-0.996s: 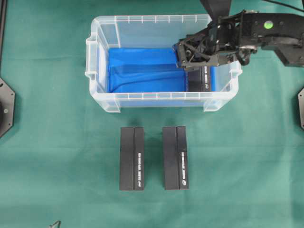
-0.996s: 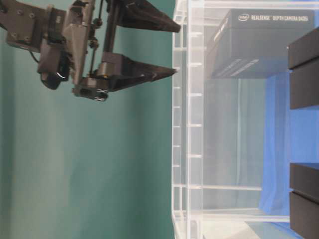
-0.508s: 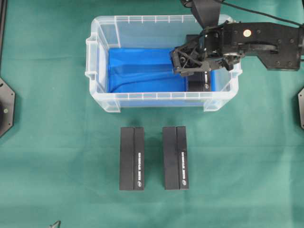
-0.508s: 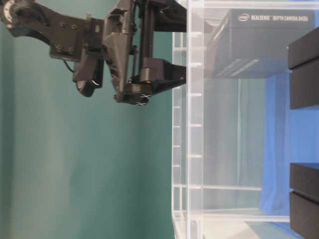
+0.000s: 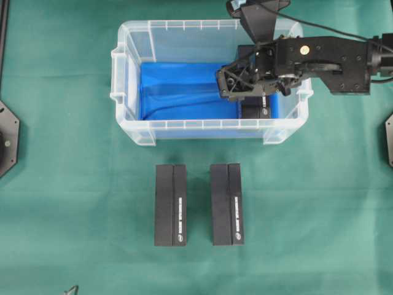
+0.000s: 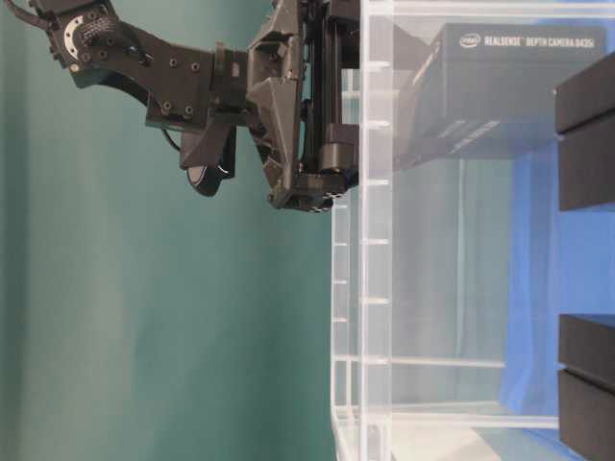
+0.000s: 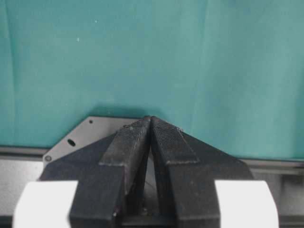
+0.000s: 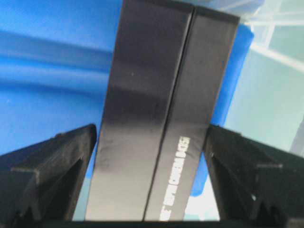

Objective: Take the box out of the case with the right arm.
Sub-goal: 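Close the right gripper on the box and lift it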

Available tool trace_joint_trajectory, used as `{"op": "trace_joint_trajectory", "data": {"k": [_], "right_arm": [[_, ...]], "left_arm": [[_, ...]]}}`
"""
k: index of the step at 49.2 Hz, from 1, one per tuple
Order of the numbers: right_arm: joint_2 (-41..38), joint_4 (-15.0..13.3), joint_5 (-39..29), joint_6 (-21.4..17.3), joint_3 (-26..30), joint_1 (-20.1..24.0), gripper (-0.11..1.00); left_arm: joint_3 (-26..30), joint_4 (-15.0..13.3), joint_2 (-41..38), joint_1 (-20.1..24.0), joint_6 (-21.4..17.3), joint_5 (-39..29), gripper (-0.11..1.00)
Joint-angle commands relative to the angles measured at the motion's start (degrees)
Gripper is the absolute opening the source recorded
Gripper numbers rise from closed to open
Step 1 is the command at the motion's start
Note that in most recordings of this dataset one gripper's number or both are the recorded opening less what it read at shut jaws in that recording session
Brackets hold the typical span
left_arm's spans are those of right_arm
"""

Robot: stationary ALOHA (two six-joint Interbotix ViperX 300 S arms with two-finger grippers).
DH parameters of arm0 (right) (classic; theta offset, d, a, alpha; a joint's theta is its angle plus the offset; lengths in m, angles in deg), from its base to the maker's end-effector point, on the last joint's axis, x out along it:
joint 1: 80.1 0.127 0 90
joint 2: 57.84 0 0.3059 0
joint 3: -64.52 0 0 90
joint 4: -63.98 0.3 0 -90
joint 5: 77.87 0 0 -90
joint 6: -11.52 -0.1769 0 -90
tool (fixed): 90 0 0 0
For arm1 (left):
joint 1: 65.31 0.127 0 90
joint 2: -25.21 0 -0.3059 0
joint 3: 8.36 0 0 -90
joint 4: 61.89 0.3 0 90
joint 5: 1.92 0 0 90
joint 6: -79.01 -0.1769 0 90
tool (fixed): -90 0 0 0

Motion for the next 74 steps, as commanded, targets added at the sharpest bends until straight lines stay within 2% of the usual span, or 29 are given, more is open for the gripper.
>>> {"op": "trace_joint_trajectory", "data": {"k": [1, 21, 25, 29, 57, 66, 74], "right_arm": [[0.00, 0.18, 1.41, -0.53, -0.44, -0.35, 0.88], [0.00, 0.53, 1.41, -0.79, -0.35, -0.70, 0.86], [0.00, 0.88, 0.79, -0.79, -0.18, -0.79, 0.80], [0.00, 1.05, -0.44, -0.79, 0.00, -0.79, 0.66], [0.53, 1.05, -2.46, -0.70, 1.93, -0.79, 0.67], [3.25, 0.53, -6.59, -0.62, 5.01, -0.44, 0.67], [6.15, -1.23, -12.92, -0.53, 9.40, 0.09, 0.67]], "left_arm": [[0.44, 0.18, -0.26, -0.26, 0.00, 0.26, 0.02], [0.00, 0.18, -0.18, -0.26, -0.09, 0.26, 0.02], [0.00, 0.18, -0.18, -0.26, -0.09, 0.26, 0.02], [-0.09, 0.18, -0.18, -0.26, -0.09, 0.26, 0.02], [-0.09, 0.18, 0.35, -0.18, -0.09, 0.26, 0.02], [-0.09, 0.18, 0.53, -0.18, -0.09, 0.26, 0.02], [-0.09, 0.18, 0.53, -0.18, -0.09, 0.26, 0.02]]}}
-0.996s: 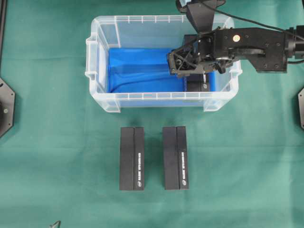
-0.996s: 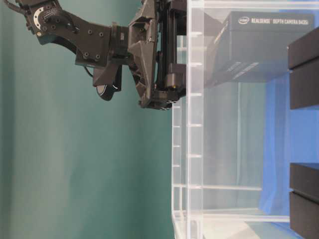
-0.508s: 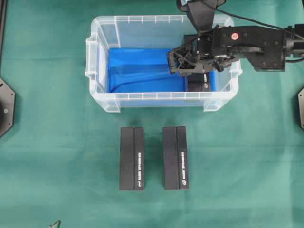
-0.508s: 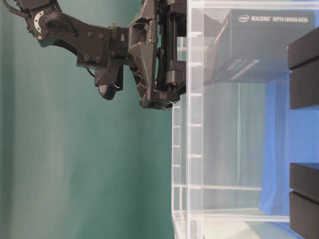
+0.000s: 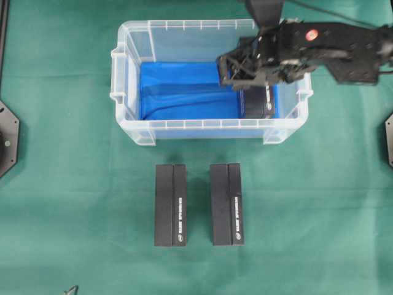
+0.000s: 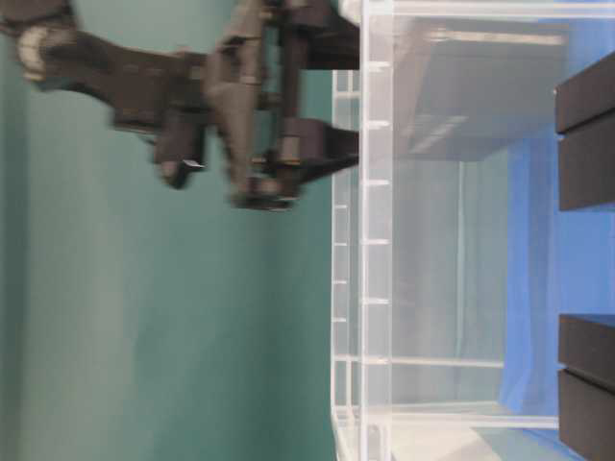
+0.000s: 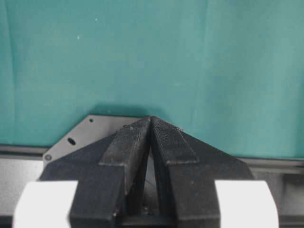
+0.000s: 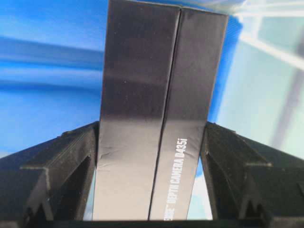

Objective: Take the box out of the case with the right arm.
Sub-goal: 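Close the right gripper on the box and lift it, then carry the held box out of the bin toward the front right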

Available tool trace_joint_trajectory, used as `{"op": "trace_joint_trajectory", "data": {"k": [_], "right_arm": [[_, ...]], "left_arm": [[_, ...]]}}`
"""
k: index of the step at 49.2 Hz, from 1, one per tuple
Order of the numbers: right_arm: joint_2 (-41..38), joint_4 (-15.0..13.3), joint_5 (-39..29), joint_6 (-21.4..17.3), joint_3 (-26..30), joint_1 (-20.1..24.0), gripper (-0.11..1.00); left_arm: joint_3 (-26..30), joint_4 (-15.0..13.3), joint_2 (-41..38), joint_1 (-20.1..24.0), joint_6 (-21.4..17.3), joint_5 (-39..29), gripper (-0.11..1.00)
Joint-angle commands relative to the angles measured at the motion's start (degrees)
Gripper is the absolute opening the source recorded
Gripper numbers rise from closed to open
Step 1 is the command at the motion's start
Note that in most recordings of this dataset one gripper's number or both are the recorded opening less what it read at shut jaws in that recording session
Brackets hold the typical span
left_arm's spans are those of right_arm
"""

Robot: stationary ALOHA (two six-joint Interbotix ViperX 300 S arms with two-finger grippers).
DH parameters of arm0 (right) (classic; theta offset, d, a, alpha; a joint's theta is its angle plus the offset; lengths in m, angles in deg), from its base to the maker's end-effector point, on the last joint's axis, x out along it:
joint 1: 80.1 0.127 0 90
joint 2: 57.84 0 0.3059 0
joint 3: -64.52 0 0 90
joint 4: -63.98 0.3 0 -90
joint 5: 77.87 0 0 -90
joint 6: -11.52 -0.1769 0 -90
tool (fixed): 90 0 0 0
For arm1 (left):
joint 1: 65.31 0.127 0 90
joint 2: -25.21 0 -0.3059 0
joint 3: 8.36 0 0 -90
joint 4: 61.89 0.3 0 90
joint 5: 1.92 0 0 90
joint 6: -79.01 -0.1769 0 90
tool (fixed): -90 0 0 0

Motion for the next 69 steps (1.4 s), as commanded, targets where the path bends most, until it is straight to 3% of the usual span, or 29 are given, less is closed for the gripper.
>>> {"op": "trace_joint_trajectory", "data": {"k": [1, 16, 30, 47, 69], "right_arm": [[3.69, -1.23, -3.43, 0.09, 4.04, 0.62, 0.67], [6.06, -5.19, -15.03, 0.53, 13.45, 2.72, 0.67], [6.15, -7.12, -18.28, 0.53, 19.16, 4.83, 0.67], [6.06, -9.49, -22.59, 0.62, 22.76, 5.98, 0.67], [6.06, -9.49, -22.68, 0.62, 22.68, 6.06, 0.67]], "left_arm": [[0.53, 0.18, -0.18, -0.18, -0.09, 0.26, 0.02], [0.53, 0.18, -0.18, -0.26, -0.09, 0.26, 0.02], [0.53, 0.26, -0.09, -0.26, -0.18, 0.26, 0.02], [0.53, 0.18, -0.09, -0.26, -0.18, 0.26, 0.02], [0.53, 0.26, -0.09, -0.18, -0.18, 0.26, 0.02]]}}
